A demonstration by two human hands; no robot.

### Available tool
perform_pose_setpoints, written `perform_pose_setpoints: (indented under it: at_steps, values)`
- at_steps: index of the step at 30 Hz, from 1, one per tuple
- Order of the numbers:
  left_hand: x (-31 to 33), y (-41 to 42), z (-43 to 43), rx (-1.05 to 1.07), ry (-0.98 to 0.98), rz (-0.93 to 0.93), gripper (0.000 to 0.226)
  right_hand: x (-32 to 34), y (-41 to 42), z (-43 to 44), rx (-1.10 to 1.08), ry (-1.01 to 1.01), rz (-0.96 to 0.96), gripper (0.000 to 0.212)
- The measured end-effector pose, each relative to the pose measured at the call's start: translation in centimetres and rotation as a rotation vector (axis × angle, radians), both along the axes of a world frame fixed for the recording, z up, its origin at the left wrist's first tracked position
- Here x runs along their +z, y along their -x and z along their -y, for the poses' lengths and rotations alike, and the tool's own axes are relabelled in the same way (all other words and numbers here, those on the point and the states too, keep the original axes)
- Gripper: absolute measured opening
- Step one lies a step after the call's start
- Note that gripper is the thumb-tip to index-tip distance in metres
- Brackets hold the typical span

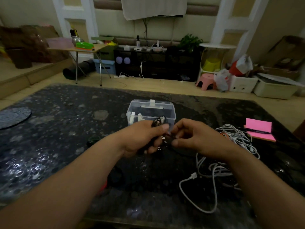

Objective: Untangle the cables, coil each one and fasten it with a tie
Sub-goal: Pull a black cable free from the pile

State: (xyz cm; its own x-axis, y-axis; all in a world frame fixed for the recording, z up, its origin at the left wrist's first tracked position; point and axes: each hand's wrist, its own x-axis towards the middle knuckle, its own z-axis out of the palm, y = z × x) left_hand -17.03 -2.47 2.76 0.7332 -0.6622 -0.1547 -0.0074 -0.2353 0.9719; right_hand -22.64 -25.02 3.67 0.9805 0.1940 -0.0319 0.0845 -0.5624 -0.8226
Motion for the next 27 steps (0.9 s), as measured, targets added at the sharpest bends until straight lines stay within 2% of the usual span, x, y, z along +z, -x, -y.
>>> perform_pose_setpoints:
  at_steps: [3,5,6,9,12,14,16,18,21,23,27]
  values:
    - [0.3,-0.2,-0.4,0.045,0.102,-0.137,0.034,0.2,0.4,1.1,-0.063,-0.106,0.059,0.006]
    - [0.2,0.0,-0.3,0.011,0.071,-0.141,0.036,0.2,0.5,1.2,-0.069,-0.210,0.059,0.013]
    - [0.0,0.2,-0.2,-0.015,0.062,-0.137,0.033,0.3,0.6,0.9,-0.053,-0.198,0.054,0.017]
    - [-0.4,0.7,0.3,-0.080,0.029,-0.070,0.022,0.4,0.7,0.0,-0.018,-0.002,0.074,0.026]
    - [-0.8,0.8,1.2,-0.044,-0.046,0.056,0.042,0.0,0.3,-0.8,-0.060,0.159,0.108,0.032]
    - [-1.2,0.8,1.7,0.066,-0.001,0.047,0.038,-0.3,-0.1,-1.2,-0.113,0.204,0.108,0.022]
    - [-1.6,0.5,2.2,0.210,0.092,-0.035,0.041,-0.9,-0.4,-1.7,-0.202,0.057,0.034,0.014]
    - [-1.9,0.0,2.6,0.326,0.204,-0.116,0.040,-1.5,-0.5,-2.1,-0.260,-0.107,-0.006,0.017]
    - [-1.7,0.0,3.1,0.344,0.417,-0.266,0.036,-2.5,-0.2,-3.0,-0.253,-0.267,-0.082,0.025]
    - [-1.0,0.4,3.3,0.340,0.494,-0.337,0.034,-3.1,0.3,-3.9,-0.248,-0.363,-0.162,0.029]
    - [-0.4,0.5,3.4,0.379,0.559,-0.340,0.024,-4.0,0.7,-5.4,-0.163,-0.448,-0.261,0.024]
